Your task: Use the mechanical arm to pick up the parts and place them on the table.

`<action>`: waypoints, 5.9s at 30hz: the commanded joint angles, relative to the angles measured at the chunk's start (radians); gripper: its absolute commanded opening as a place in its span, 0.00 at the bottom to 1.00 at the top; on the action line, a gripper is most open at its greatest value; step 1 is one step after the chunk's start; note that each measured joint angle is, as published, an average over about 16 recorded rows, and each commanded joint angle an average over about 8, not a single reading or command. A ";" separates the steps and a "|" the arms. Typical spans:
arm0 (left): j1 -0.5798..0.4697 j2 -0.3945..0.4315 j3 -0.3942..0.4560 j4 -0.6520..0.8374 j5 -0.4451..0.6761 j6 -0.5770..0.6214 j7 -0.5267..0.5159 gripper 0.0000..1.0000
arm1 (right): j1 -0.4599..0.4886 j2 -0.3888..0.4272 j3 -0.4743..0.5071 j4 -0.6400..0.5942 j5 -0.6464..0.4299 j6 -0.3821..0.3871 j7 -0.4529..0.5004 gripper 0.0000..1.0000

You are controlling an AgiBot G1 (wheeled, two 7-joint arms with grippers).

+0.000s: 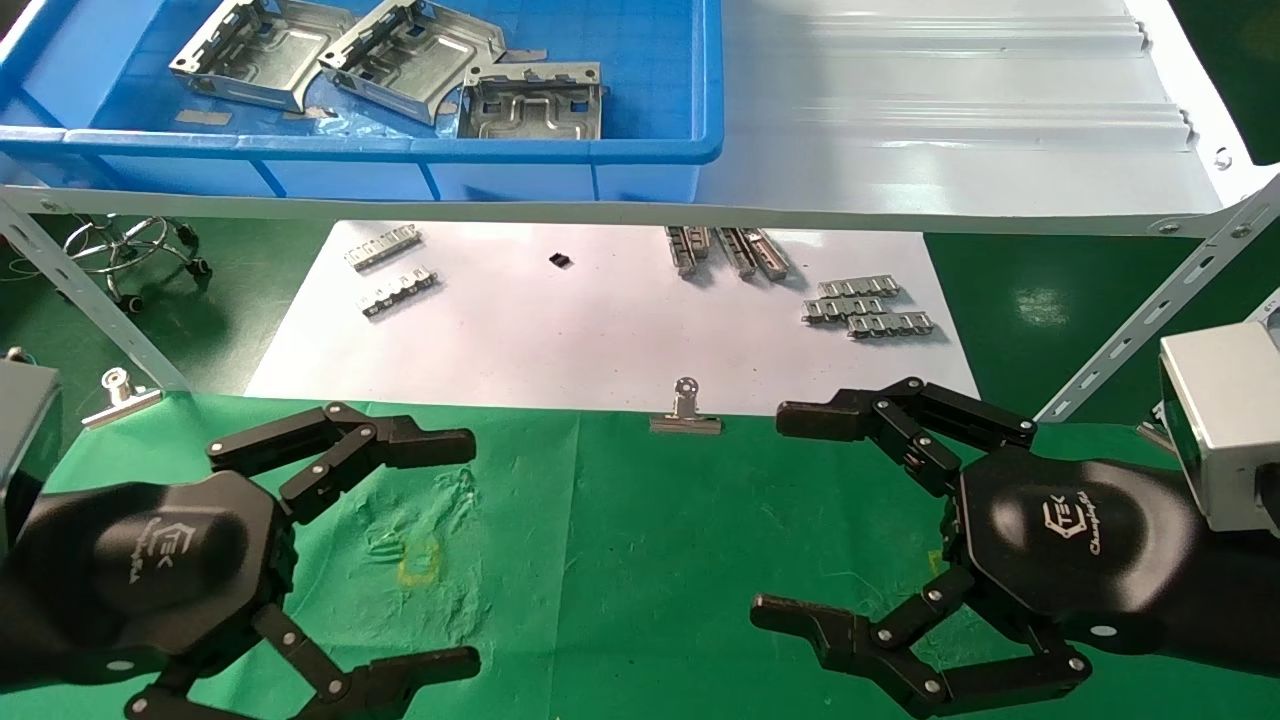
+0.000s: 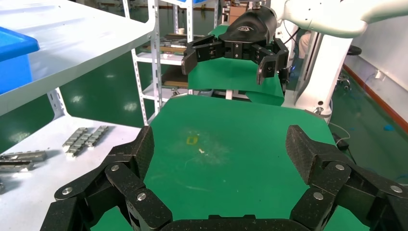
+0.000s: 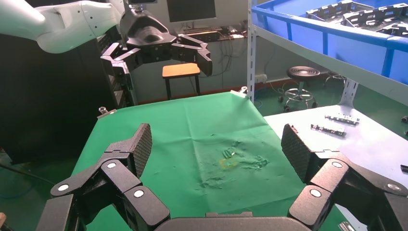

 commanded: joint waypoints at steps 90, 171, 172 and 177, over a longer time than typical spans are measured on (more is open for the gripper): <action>-0.929 0.591 0.240 1.158 0.547 -0.388 0.384 1.00 | 0.000 0.000 0.000 0.000 0.000 0.000 0.000 0.00; -0.984 0.613 0.211 1.255 0.506 -0.363 0.503 0.00 | 0.000 0.000 0.000 0.000 0.000 0.000 0.000 0.00; -0.985 0.602 0.209 1.253 0.503 -0.340 0.509 0.00 | 0.000 0.000 0.000 0.000 0.000 0.000 0.000 0.00; -0.990 0.539 0.195 1.239 0.481 -0.200 0.540 0.00 | 0.000 0.000 0.000 0.000 0.000 0.000 0.000 0.00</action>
